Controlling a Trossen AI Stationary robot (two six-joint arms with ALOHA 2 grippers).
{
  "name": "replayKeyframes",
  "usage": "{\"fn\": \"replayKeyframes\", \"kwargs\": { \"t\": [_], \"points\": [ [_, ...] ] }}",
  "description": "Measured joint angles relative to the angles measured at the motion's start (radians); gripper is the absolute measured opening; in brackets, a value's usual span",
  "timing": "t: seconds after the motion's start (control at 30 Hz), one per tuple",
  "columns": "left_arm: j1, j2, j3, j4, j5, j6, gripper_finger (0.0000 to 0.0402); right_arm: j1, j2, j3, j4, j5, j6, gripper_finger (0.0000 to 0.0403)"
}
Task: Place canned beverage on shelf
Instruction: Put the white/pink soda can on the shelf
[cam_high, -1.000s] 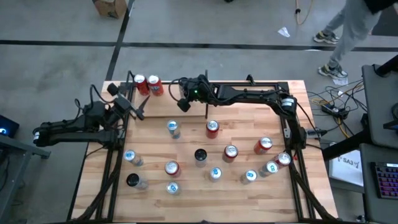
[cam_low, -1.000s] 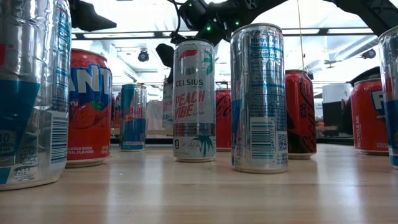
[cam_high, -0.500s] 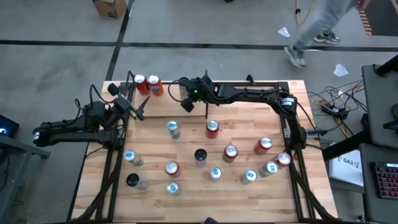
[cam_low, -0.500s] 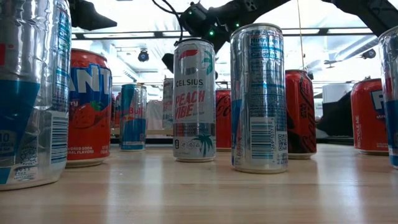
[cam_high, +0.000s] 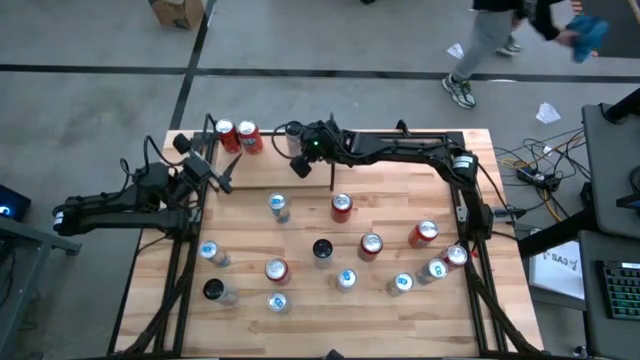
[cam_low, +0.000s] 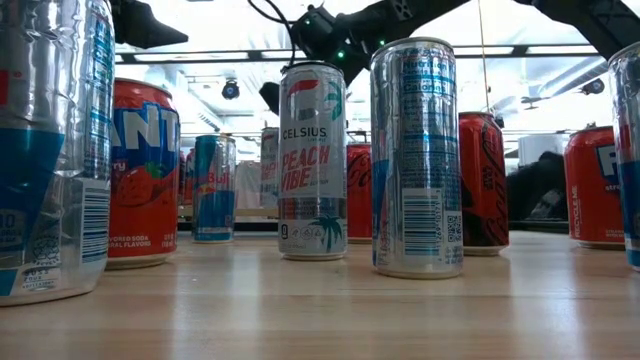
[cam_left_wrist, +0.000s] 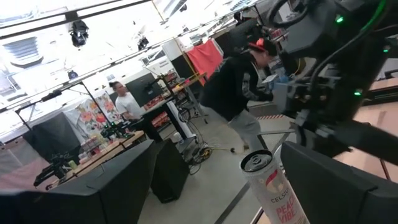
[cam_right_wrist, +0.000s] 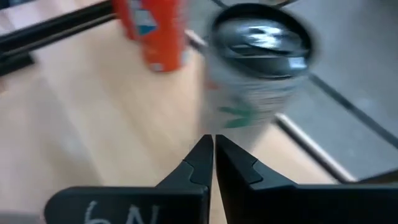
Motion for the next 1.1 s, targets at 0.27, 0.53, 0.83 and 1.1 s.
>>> {"fn": "replayKeyframes", "kwargs": {
  "t": [0.27,0.53,0.83,1.1],
  "points": [
    [0.0,0.0,0.0,0.003,0.0,0.0,0.033,0.003,0.0,0.0,0.089,-0.01,-0.013,0.0009],
    [0.0,0.0,0.0,0.003,0.0,0.0,0.033,-0.019,0.001,0.0,0.154,-0.011,-0.013,0.0009],
    [0.0,0.0,0.0,0.003,0.0,0.0,0.033,-0.026,0.001,0.0,0.138,0.069,-0.012,0.0009],
    [0.0,0.0,0.0,0.003,0.0,0.0,0.033,-0.008,-0.012,0.007,0.139,0.058,-0.014,0.0009]
  ]
}}
